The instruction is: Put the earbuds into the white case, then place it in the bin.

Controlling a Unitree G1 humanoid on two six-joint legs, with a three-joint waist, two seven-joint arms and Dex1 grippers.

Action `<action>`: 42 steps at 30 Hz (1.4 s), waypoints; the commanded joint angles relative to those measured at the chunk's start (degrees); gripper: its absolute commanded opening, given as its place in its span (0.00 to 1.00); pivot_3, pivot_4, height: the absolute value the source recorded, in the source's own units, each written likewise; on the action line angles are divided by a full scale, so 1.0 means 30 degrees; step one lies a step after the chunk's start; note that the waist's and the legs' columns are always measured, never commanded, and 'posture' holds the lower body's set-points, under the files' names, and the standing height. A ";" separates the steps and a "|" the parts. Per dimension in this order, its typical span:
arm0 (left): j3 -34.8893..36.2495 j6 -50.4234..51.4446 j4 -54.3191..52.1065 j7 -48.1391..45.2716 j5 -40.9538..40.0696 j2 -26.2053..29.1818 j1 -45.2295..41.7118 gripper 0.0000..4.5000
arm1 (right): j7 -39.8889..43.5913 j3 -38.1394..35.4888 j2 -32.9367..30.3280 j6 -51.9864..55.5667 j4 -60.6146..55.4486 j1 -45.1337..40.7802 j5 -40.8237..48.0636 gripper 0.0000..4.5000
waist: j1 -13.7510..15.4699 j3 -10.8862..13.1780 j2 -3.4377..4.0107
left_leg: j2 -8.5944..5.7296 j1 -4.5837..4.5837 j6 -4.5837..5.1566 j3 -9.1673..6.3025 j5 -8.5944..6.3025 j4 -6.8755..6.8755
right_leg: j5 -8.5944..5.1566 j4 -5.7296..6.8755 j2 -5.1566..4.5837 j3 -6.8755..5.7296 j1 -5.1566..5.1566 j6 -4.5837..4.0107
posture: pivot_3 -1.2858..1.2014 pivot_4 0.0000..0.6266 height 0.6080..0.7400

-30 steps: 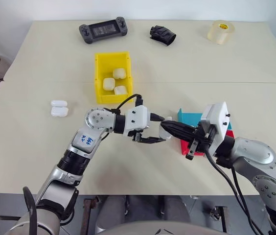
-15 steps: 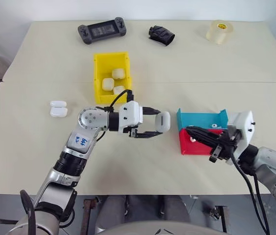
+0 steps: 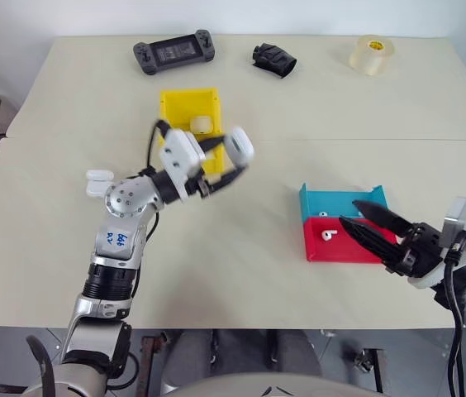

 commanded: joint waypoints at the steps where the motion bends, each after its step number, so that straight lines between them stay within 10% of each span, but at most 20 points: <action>1: 0.0991 -0.0035 0.0498 0.2155 0.0634 0.0249 -0.1504 0.61 | -0.0079 -0.0232 0.0105 -0.0794 -0.0591 0.0215 -0.0528 0.74 | 0.0021 0.0000 -0.0001 | -0.0005 0.0000 0.0000 0.0002 0.0000 0.0000 | 0.0000 0.0002 0.0000 0.0000 -0.0001 0.0000 | 0.52 0.24 1.00; 5: 0.1316 0.0873 0.3114 0.2644 0.0790 0.1026 -0.3524 0.61 | -0.0275 -0.0011 0.0128 -0.0903 -0.0517 -0.0128 -0.0761 1.00 | 0.0038 -0.0003 -0.0006 | -0.0087 0.0003 -0.0001 0.0007 0.0000 0.0001 | 0.0001 -0.0001 -0.0002 0.0001 0.0004 0.0003 | 0.52 0.24 1.00; 12: 0.1267 0.3206 0.5917 0.3057 0.0938 0.1750 -0.5211 0.61 | -0.0736 0.0471 0.0308 -0.1051 -0.0729 -0.0809 -0.1039 1.00 | -0.0024 0.0003 -0.0016 | -0.0093 -0.0005 -0.0003 0.0014 0.0002 -0.0004 | 0.0001 0.0054 -0.0002 0.0002 -0.0042 0.0003 | 0.52 0.24 1.00; 19: 0.1290 0.3610 0.4381 0.1728 0.0114 0.1667 -0.4686 1.00 | -0.0854 0.0953 0.0475 -0.1235 -0.0636 -0.1045 -0.1217 1.00 | -0.0011 0.0012 -0.0033 | -0.0095 -0.0020 -0.0010 0.0013 0.0006 0.0004 | 0.0001 0.0066 -0.0007 0.0004 -0.0054 0.0003 | 0.52 0.24 1.00; 31: 0.1915 0.1491 -0.2013 -0.8857 -0.4700 0.6684 0.3475 1.00 | 0.2272 0.0744 -0.1194 -0.1420 0.1923 -0.1937 -0.1431 1.00 | -0.0230 0.0009 -0.0028 | 0.0028 0.0014 -0.0027 0.0096 0.0012 -0.0036 | -0.0004 0.0076 0.0002 0.0059 -0.0083 -0.0007 | 0.52 0.24 1.00; 42: 0.4876 0.1228 -0.3176 -0.8950 -0.5577 0.8748 0.7919 1.00 | 0.6019 0.0209 -0.2935 -0.3515 0.4828 -0.2557 -0.2986 1.00 | -0.0058 0.0010 -0.0029 | 0.0022 0.0013 -0.0002 0.0075 -0.0006 -0.0029 | -0.0005 0.0040 -0.0021 0.0046 -0.0048 -0.0011 | 0.52 0.24 1.00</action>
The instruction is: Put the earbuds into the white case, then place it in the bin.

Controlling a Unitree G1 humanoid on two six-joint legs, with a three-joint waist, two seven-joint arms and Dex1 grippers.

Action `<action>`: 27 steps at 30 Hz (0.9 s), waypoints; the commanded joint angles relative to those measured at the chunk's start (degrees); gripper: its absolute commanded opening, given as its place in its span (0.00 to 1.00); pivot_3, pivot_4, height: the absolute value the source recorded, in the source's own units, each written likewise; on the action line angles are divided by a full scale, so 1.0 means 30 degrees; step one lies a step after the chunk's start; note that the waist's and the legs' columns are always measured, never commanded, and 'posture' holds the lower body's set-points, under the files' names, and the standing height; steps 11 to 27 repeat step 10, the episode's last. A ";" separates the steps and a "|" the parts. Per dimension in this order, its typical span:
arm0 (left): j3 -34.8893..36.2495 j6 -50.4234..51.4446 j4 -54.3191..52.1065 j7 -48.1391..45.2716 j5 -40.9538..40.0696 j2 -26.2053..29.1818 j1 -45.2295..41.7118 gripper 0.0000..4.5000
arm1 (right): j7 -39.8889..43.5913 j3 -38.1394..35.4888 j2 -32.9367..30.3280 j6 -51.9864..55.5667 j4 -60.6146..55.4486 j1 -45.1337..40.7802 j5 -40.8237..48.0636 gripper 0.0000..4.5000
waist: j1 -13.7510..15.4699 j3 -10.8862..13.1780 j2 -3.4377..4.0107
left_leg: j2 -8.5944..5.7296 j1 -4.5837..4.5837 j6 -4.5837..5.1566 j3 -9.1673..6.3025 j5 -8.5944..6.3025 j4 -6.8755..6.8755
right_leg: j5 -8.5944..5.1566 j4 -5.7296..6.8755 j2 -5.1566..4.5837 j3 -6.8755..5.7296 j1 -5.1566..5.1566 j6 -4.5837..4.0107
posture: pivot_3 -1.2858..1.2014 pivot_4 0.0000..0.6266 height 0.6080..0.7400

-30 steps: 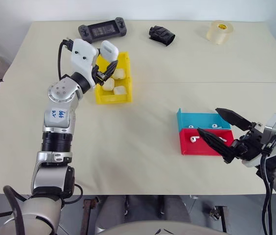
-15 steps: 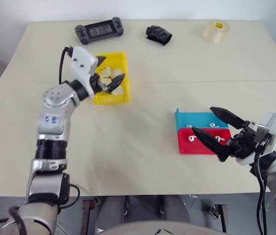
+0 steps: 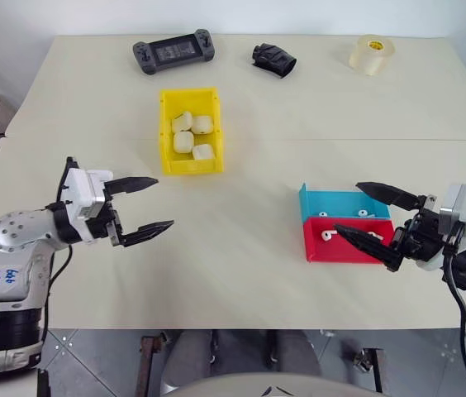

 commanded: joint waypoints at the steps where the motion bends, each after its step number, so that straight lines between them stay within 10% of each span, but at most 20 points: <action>1: 0.0843 -0.0068 -0.0965 0.0565 0.0153 0.0518 0.0909 1.00 | 0.1017 -0.1032 -0.0446 -0.1020 0.0869 -0.0098 -0.0356 1.00 | -0.0036 0.0000 -0.0002 | 0.0002 -0.0001 0.0001 0.0005 0.0000 0.0001 | 0.0000 0.0000 0.0000 0.0000 -0.0002 0.0000 | 0.52 0.24 1.00; 27: 0.0664 -0.0928 -0.1824 0.2310 0.0364 -0.0388 0.1157 1.00 | 0.1864 -0.1178 -0.0612 -0.1527 0.1977 -0.0405 -0.0765 1.00 | -0.0032 0.0000 -0.0001 | 0.0013 0.0004 -0.0003 0.0003 -0.0001 0.0001 | 0.0000 0.0006 0.0001 0.0003 -0.0003 0.0000 | 0.52 0.24 1.00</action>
